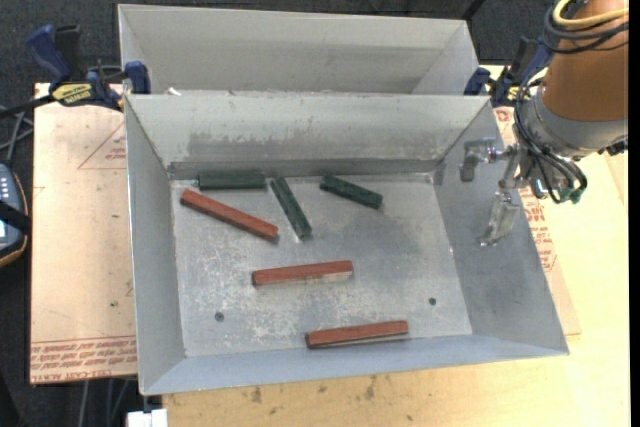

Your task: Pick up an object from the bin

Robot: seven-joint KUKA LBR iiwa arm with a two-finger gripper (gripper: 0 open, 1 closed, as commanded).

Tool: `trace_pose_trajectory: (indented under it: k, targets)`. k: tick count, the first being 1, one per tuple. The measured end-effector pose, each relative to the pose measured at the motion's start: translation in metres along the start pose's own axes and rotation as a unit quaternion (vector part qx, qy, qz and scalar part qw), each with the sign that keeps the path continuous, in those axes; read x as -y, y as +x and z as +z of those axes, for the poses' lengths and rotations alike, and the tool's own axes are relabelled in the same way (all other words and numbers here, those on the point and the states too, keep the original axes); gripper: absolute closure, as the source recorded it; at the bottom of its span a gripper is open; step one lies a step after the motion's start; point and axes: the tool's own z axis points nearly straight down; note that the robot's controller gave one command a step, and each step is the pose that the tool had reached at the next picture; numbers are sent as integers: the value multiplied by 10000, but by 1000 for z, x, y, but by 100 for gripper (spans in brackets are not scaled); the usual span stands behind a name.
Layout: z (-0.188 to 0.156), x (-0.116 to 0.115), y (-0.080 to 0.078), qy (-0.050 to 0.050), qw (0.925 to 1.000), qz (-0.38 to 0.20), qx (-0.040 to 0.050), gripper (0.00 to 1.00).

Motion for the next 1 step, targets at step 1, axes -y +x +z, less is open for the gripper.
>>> trace_pose_trajectory:
  k: [1]
  targets:
    - [-5,-1,-2,6,10000,-24,37,100]
